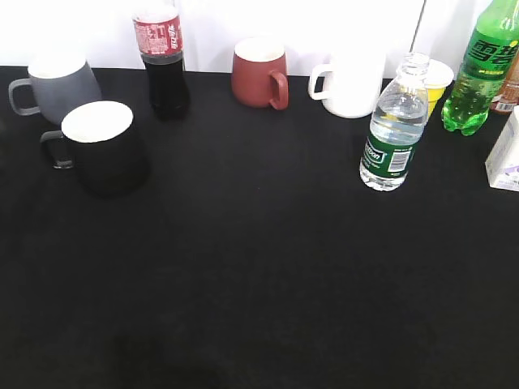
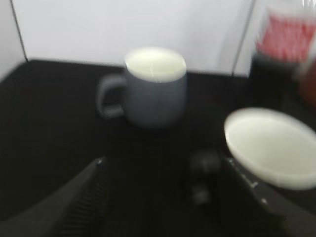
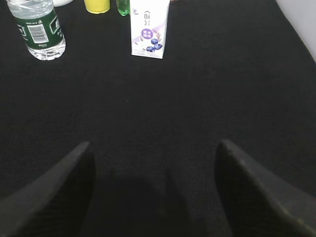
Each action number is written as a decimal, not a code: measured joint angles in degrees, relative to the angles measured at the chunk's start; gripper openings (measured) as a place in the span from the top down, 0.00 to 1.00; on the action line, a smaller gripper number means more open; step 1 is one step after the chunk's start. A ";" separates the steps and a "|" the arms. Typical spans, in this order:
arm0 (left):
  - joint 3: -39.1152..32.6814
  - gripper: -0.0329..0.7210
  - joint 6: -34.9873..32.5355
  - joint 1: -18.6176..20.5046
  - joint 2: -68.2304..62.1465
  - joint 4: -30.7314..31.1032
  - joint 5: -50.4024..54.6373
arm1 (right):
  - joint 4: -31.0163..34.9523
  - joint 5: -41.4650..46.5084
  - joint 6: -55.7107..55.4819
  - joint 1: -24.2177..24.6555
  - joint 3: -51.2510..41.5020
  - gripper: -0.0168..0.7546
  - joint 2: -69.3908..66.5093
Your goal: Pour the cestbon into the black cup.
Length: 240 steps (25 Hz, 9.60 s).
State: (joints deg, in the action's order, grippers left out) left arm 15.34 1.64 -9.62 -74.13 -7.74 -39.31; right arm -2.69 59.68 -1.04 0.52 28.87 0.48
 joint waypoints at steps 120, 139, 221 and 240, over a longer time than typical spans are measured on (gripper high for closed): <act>32.84 0.87 14.24 -30.35 -24.78 31.02 -2.02 | -12.38 -103.57 66.77 -19.28 5.88 0.35 -82.43; 32.84 0.87 16.55 -30.47 -24.78 31.14 -1.38 | -8.42 -109.27 86.47 -19.28 5.90 0.35 -82.43; 13.92 0.57 16.87 -8.12 12.88 17.68 50.05 | 6.32 -73.34 -0.22 -19.28 3.36 0.21 -82.51; 14.46 0.59 8.82 -15.80 74.53 12.60 100.83 | -4.16 1.07 -10.89 -19.28 0.55 0.36 -7.14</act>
State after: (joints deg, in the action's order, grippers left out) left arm 29.80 10.46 -25.41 0.40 4.86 61.52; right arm -6.85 60.75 -11.93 -18.76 29.41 -6.66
